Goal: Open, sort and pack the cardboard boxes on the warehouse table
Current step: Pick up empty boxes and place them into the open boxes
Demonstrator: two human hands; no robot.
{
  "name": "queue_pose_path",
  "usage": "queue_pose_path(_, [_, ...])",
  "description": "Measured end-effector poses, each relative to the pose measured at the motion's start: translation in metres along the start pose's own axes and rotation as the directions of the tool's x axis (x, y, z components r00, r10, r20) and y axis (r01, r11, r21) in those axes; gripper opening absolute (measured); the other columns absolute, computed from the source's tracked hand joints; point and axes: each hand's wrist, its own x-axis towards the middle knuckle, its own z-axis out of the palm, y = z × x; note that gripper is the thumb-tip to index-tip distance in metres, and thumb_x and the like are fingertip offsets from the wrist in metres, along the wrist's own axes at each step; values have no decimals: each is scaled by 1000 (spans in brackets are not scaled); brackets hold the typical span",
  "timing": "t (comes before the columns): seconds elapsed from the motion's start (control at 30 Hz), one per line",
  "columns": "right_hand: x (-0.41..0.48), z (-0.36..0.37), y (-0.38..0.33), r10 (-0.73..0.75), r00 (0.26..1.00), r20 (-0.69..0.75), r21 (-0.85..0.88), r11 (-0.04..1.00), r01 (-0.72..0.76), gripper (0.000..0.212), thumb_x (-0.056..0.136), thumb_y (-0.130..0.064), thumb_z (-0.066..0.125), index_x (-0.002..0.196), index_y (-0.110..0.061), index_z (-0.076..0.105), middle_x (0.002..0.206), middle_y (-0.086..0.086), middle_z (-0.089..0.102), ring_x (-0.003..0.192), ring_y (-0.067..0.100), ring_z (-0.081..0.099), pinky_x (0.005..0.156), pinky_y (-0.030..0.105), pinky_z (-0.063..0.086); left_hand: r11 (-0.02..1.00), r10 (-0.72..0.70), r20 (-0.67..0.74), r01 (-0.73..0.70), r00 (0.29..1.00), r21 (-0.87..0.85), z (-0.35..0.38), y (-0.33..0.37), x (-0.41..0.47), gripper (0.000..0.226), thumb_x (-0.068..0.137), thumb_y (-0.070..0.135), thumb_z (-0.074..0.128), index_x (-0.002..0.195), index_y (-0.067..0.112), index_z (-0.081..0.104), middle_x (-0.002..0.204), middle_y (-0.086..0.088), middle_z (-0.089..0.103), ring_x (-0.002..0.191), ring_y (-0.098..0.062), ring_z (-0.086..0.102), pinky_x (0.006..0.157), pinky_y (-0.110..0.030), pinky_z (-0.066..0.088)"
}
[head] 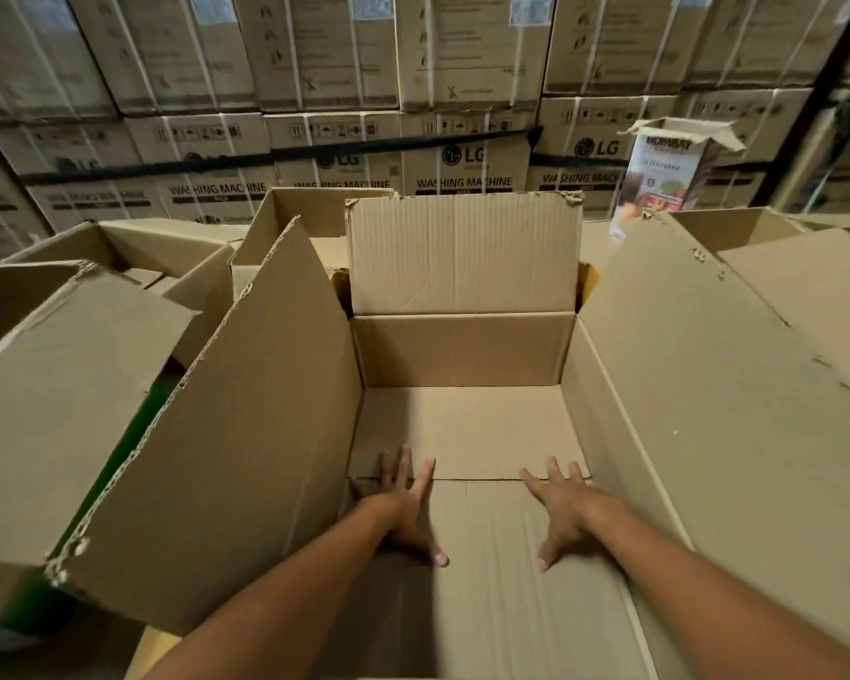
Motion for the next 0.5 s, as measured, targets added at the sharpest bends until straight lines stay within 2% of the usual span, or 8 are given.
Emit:
queue_pose_path(0.17, [-10, -9, -7, 17, 1000, -6, -42, 999, -18, 139, 64, -56, 87, 157, -34, -13, 165, 12, -20, 151, 43, -10, 122, 53, 17, 999, 15, -24, -16, 1000, -29, -6, 3, -13, 148, 57, 74, 79, 150, 34, -30, 151, -4, -47, 135, -42, -43, 107, -80, -1])
queue_pose_path(0.3, [-27, -28, -17, -33, 999, -11, -33, 999, 32, 132, 64, -59, 86, 160, -26, 2, 167, 15, -4, 151, 38, 16, 119, 48, 29, 999, 44, -83, -44, 996, 3, -15, 11, -33, 129, 71, 75, 69, 157, 27, -15, 161, -10, -30, 146, -40, -28, 116, -68, 5])
queue_pose_path(0.37, [-43, -44, -23, -61, 994, -92, -27, 998, 59, 131, 65, -64, 83, 160, -20, 4, 167, 16, 1, 149, 37, 21, 118, 47, 31, 998, 58, -169, -52, 984, 41, -27, 17, -46, 115, 82, 73, 57, 158, 20, -10, 162, -14, -25, 148, -38, -23, 119, -62, 6])
queue_pose_path(0.5, [-92, -90, -28, -120, 936, -330, 28, 990, 137, 126, 73, -68, 74, 159, -8, 4, 167, 17, 3, 152, 31, 17, 120, 43, 27, 992, 99, -371, -62, 923, 111, -73, 26, -83, 94, 94, 65, 47, 160, 20, -4, 164, -14, -18, 152, -33, -14, 118, -63, 14])
